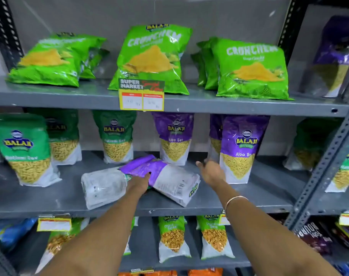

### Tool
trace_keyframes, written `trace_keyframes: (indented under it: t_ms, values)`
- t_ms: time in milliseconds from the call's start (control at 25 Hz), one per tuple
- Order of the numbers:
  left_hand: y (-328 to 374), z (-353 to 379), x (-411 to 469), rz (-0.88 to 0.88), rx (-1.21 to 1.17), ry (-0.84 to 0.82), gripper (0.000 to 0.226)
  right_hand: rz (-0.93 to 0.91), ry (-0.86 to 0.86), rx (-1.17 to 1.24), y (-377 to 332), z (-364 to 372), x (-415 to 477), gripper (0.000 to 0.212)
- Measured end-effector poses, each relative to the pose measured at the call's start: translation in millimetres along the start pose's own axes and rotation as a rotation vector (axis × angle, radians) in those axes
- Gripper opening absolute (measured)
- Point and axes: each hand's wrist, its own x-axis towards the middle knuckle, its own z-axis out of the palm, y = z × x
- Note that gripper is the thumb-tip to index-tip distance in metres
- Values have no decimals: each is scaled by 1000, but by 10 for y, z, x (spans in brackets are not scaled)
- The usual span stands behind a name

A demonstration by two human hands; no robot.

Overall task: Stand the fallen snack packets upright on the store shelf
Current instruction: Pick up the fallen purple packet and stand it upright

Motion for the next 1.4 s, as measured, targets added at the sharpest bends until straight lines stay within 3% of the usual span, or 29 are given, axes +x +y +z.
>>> trace_keyframes:
  t_ms: [120,240,400,600,640,720,840,960,1040,1200,1320,1400]
  values:
    - [28,320,168,-211,-312,-122,64,-24,-350,87,165,188,390,48]
    - [28,518,313,-319,-535,-202,34,-25,-539,192,183,405,649,39]
    - [122,540,331,-360,-582,-228,26,99,-815,336,282,456,834,34]
    - [437,345,316,-211,-483,-267,21,4,-1001,331,301,287,872,15]
    - [511,305,312,-178,-478,-279,17,-17,-990,350,285,257,837,10]
    - [634,273,377,-60,-422,-273,10,-35,-905,425,278,245,792,35]
    - [808,336,436,151,-293,-200,41,-54,-648,528,259,316,734,64]
    - [858,486,564,292,-235,-170,44,16,-327,583,290,467,701,72]
    - [829,571,648,311,-213,-160,43,50,-221,585,329,580,686,70]
    - [684,679,751,309,-240,-156,41,92,-161,550,354,693,663,66]
    - [590,662,732,287,-187,-347,45,159,-129,457,385,716,687,84]
    - [533,630,712,247,-78,-470,49,260,-179,524,374,738,681,74]
